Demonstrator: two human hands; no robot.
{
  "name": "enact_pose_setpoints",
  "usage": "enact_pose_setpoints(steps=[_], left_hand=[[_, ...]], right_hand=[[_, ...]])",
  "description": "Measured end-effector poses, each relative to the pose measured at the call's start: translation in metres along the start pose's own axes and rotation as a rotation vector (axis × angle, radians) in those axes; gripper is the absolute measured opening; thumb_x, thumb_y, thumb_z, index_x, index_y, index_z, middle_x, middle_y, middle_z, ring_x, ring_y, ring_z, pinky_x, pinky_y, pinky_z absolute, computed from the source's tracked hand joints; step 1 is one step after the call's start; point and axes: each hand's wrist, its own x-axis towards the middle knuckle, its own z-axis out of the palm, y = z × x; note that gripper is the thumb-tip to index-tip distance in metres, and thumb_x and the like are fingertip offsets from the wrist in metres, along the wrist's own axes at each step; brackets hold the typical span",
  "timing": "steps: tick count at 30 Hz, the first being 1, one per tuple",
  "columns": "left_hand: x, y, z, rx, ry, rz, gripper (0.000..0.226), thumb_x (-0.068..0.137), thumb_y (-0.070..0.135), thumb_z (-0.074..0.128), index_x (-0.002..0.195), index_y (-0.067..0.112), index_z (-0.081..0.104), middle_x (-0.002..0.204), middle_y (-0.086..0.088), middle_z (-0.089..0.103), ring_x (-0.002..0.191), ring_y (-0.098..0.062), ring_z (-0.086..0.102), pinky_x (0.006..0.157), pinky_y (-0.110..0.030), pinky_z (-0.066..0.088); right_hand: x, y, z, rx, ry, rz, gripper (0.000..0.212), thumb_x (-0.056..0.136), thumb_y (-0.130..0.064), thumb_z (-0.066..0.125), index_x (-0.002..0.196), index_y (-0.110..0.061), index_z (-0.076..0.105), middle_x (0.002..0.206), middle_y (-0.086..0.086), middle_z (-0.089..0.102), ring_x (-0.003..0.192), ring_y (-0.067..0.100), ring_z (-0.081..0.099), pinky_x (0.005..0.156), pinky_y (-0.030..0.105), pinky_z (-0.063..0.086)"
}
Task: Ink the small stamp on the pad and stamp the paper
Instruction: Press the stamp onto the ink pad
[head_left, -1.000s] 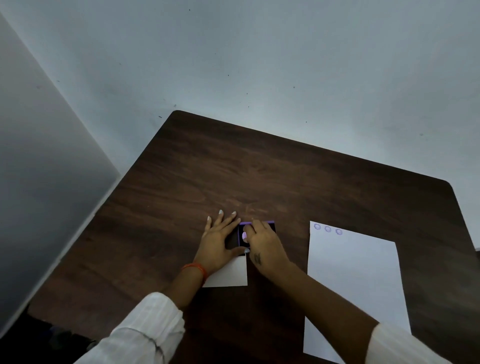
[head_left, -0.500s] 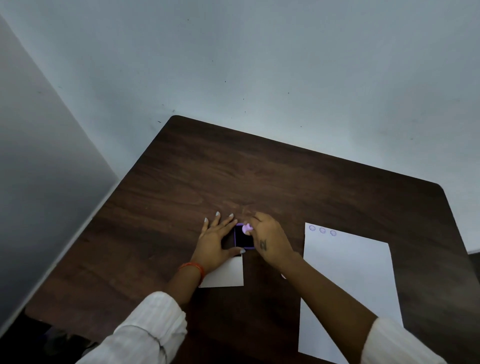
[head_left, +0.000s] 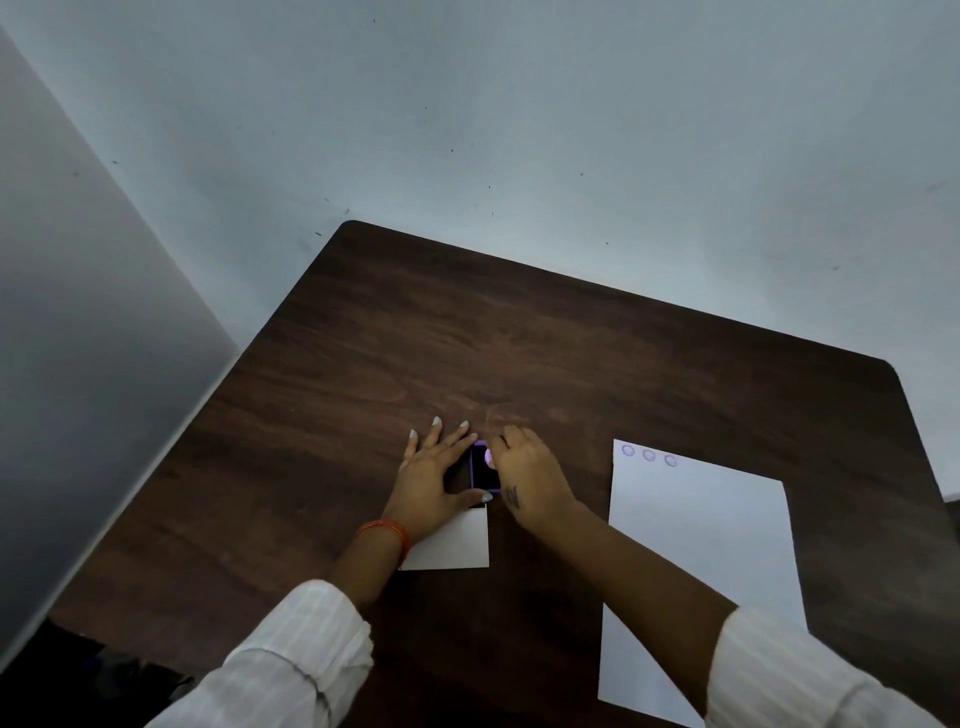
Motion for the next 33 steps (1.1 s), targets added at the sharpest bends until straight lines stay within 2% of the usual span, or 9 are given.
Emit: enact_pose_setpoints(steps=[4,9,14,16,18,21,25,30,33], left_hand=[[-0.001,0.001,-0.001,-0.018,-0.001,0.006,0.088,0.062,0.064,0.054,0.138,0.025,0.032,0.153,0.002,0.026,0.144,-0.021,0.003,0.113,-0.039,-0.012],[0.000,0.001,0.000,-0.005,-0.003,-0.001,0.077,0.074,0.043,0.068,0.139,0.026,0.030,0.154,0.002,0.024,0.145,-0.021,0.001,0.114,-0.039,-0.011],[-0.001,0.003,-0.003,-0.017,-0.011,-0.004,0.092,0.059,0.066,0.053,0.139,0.024,0.032,0.153,0.002,0.026,0.145,-0.021,0.003,0.113,-0.037,-0.011],[-0.001,0.001,-0.003,-0.020,-0.003,-0.001,0.096,0.056,0.070,0.047,0.139,0.025,0.032,0.153,0.003,0.026,0.145,-0.020,0.003,0.112,-0.036,-0.011],[-0.001,0.000,-0.002,-0.014,-0.009,-0.004,0.092,0.061,0.066,0.055,0.139,0.025,0.031,0.153,0.003,0.026,0.145,-0.020,0.002,0.113,-0.037,-0.011],[-0.001,-0.001,0.000,0.008,-0.006,-0.003,0.082,0.070,0.053,0.066,0.139,0.024,0.031,0.154,0.003,0.025,0.145,-0.021,0.002,0.114,-0.039,-0.010],[-0.002,-0.001,0.000,0.004,-0.001,0.004,0.094,0.058,0.070,0.046,0.139,0.024,0.032,0.153,0.002,0.026,0.145,-0.022,0.004,0.113,-0.038,-0.010],[0.000,0.000,0.000,0.012,-0.001,-0.004,0.081,0.071,0.051,0.067,0.139,0.024,0.031,0.154,0.002,0.025,0.145,-0.022,0.003,0.113,-0.038,-0.011],[0.000,-0.001,0.000,0.016,-0.010,0.000,0.091,0.062,0.067,0.053,0.139,0.026,0.030,0.154,0.003,0.025,0.145,-0.021,0.003,0.113,-0.038,-0.011]], right_hand=[[0.004,0.018,-0.008,-0.033,0.056,-0.223,0.021,0.079,-0.005,0.065,0.099,0.001,0.064,0.096,0.021,0.069,0.089,0.033,0.066,0.077,0.037,0.055],[0.001,0.004,0.001,0.063,0.028,-0.040,0.030,0.080,-0.006,0.063,0.108,0.001,0.059,0.115,0.022,0.062,0.108,0.036,0.056,0.091,0.042,0.048],[0.005,0.014,-0.026,0.322,-0.013,0.098,0.019,0.087,-0.007,0.052,0.096,0.002,0.066,0.102,0.021,0.067,0.094,0.032,0.060,0.082,0.032,0.044],[-0.003,0.020,-0.025,0.299,-0.024,0.067,0.019,0.086,-0.005,0.053,0.098,0.000,0.066,0.105,0.020,0.067,0.096,0.031,0.060,0.081,0.028,0.041],[-0.016,0.019,-0.015,0.241,-0.085,0.049,0.022,0.089,-0.009,0.051,0.107,-0.005,0.062,0.115,0.016,0.063,0.106,0.027,0.056,0.087,0.025,0.039],[-0.021,0.017,-0.004,0.177,-0.058,0.015,0.025,0.093,-0.013,0.047,0.115,-0.009,0.058,0.123,0.012,0.059,0.115,0.024,0.051,0.097,0.032,0.040],[-0.015,0.012,-0.011,0.084,-0.110,-0.020,0.029,0.094,-0.013,0.043,0.121,-0.006,0.051,0.130,0.015,0.054,0.121,0.027,0.046,0.100,0.035,0.039],[-0.015,-0.001,-0.003,0.090,-0.042,0.103,0.028,0.091,-0.009,0.049,0.118,-0.004,0.052,0.128,0.016,0.054,0.120,0.027,0.047,0.102,0.036,0.041],[-0.016,0.007,-0.007,0.078,-0.069,-0.003,0.027,0.092,-0.010,0.047,0.118,-0.003,0.053,0.127,0.017,0.055,0.119,0.029,0.048,0.100,0.037,0.040]])
